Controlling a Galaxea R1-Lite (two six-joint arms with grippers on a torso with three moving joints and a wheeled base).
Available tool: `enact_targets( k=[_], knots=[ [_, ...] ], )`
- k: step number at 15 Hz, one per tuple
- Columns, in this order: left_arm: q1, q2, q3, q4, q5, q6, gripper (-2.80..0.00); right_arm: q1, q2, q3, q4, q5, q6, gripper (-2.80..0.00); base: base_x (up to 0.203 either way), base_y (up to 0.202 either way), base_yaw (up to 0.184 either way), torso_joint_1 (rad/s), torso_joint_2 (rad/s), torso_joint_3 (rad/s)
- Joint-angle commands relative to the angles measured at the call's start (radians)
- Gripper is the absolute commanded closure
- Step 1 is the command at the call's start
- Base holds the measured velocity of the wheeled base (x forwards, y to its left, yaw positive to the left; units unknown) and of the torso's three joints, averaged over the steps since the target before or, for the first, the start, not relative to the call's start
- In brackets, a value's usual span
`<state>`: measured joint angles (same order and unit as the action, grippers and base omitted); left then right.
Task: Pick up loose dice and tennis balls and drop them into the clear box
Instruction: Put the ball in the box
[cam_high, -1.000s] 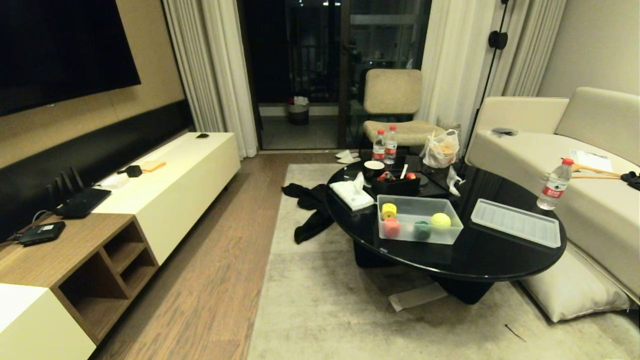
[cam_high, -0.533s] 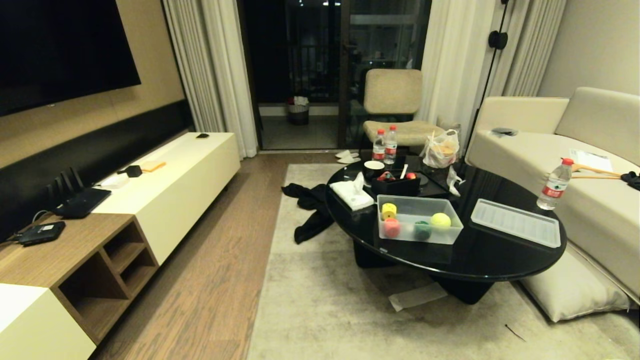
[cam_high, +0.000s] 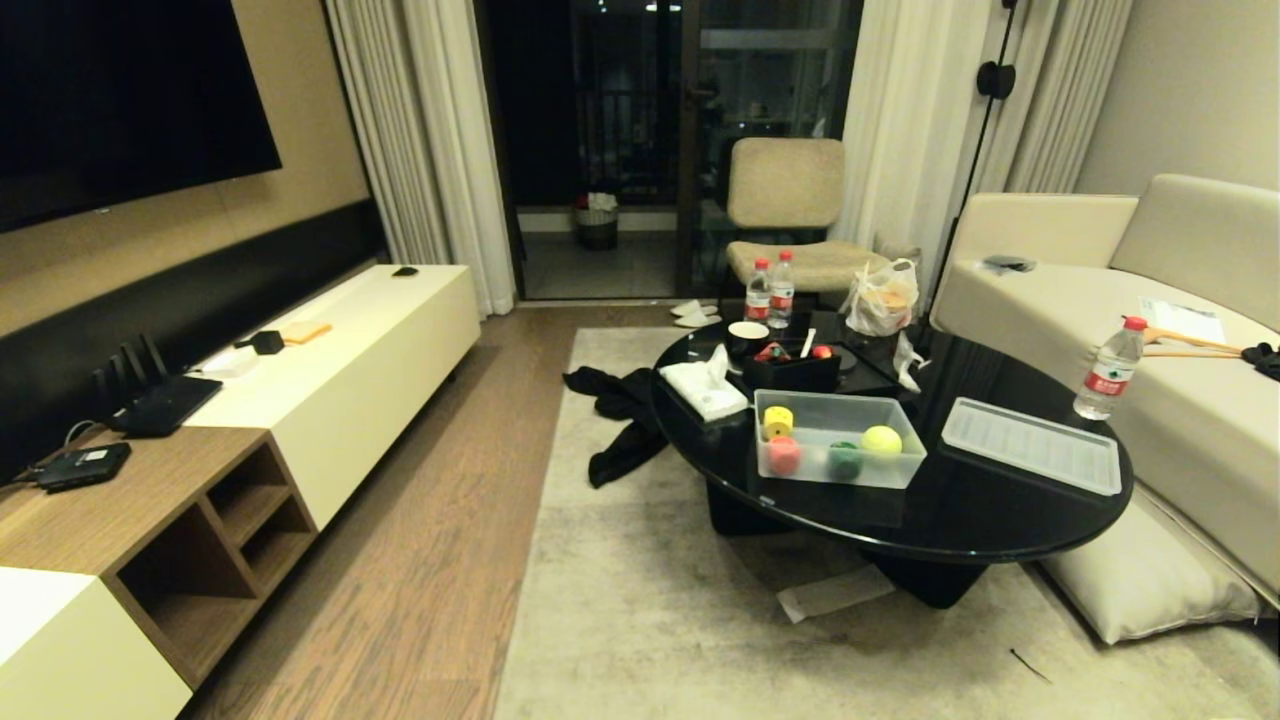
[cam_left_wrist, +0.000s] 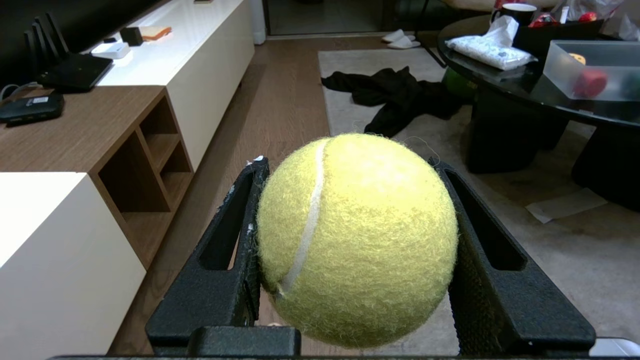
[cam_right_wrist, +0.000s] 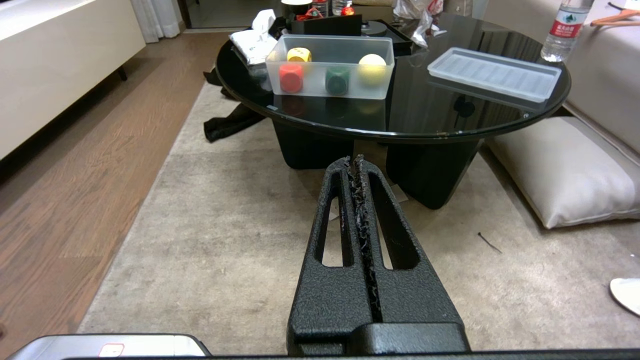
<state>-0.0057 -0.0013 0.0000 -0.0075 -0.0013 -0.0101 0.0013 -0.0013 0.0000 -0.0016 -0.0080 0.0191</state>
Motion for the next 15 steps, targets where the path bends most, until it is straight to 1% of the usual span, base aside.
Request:
enact_targets(
  k=[1, 15],
  knots=[
    [0.0, 0.001, 0.002, 0.0, 0.0, -0.001, 0.0, 0.0, 0.001, 0.001, 0.0, 0.0, 0.001, 0.0, 0.0, 0.0, 0.0, 0.0, 0.0, 0.0],
    [0.0, 0.001, 0.001, 0.0, 0.0, -0.001, 0.0, 0.0, 0.001, 0.0, 0.0, 0.0, -0.001, 0.0, 0.0, 0.0, 0.0, 0.0, 0.0, 0.0]
  ],
)
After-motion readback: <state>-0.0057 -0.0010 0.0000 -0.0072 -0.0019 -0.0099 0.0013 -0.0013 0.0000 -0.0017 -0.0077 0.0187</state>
